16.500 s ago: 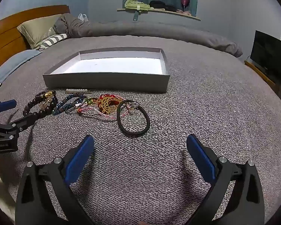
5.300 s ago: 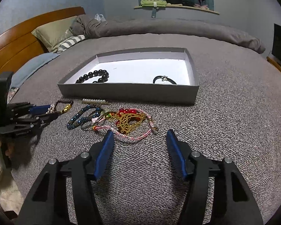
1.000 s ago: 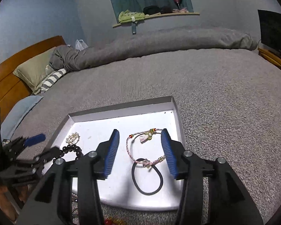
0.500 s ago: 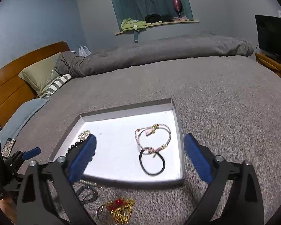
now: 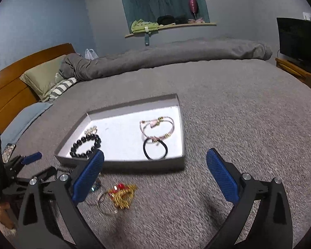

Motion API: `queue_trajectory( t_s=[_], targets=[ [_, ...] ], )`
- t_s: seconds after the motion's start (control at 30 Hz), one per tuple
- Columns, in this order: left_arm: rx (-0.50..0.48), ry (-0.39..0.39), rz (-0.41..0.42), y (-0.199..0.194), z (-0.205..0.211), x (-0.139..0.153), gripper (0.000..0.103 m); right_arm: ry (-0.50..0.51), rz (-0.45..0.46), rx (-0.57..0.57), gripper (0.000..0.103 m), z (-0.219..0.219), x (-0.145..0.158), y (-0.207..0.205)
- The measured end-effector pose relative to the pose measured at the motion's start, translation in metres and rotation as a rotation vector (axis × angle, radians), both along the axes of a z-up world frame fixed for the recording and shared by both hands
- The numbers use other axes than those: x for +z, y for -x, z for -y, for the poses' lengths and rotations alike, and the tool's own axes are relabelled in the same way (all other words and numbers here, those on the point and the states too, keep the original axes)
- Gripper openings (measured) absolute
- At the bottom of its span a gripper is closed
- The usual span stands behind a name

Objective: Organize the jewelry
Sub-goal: 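Withdraw both tools from the box toward the remaining jewelry, then grasp and lift the red-bead tassel earrings with the right tool while the left tool approaches the silver hoops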

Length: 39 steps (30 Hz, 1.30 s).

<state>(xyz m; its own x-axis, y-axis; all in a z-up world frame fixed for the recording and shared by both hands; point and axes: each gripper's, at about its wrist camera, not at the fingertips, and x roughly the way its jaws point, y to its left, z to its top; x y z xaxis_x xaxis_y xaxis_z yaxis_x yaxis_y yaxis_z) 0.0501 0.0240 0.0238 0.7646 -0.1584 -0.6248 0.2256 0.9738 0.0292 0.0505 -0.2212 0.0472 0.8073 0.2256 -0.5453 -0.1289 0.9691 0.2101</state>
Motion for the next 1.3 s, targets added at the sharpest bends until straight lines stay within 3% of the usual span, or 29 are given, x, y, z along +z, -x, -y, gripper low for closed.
queue_trajectory(
  t_s=[0.37, 0.5, 0.63, 0.8, 0.9, 1.03, 1.3],
  targets=[
    [-0.077, -0.037, -0.057, 0.005, 0.012, -0.018, 0.095, 0.065, -0.052, 0.074, 0.098, -0.006, -0.019, 0.007],
    [-0.103, -0.051, -0.07, 0.005, 0.018, -0.022, 0.095, 0.067, -0.077, 0.156, 0.095, -0.02, -0.025, 0.007],
    [-0.136, -0.06, -0.07, 0.007, 0.025, -0.024, 0.095, 0.075, -0.117, 0.229, 0.065, -0.038, -0.035, 0.006],
    [-0.154, -0.088, -0.064, 0.01, 0.03, -0.026, 0.095, 0.13, -0.117, 0.271, 0.041, -0.058, -0.041, 0.009],
    [-0.157, -0.073, -0.069, 0.01, 0.029, -0.025, 0.095, 0.129, -0.121, 0.261, 0.037, -0.059, -0.043, 0.006],
    [-0.159, -0.076, -0.068, 0.01, 0.031, -0.026, 0.095, 0.119, -0.135, 0.265, 0.011, -0.058, -0.043, 0.004],
    [-0.167, -0.059, -0.072, 0.011, 0.028, -0.024, 0.095, 0.024, -0.052, 0.238, 0.006, -0.04, -0.018, 0.01]
  ],
)
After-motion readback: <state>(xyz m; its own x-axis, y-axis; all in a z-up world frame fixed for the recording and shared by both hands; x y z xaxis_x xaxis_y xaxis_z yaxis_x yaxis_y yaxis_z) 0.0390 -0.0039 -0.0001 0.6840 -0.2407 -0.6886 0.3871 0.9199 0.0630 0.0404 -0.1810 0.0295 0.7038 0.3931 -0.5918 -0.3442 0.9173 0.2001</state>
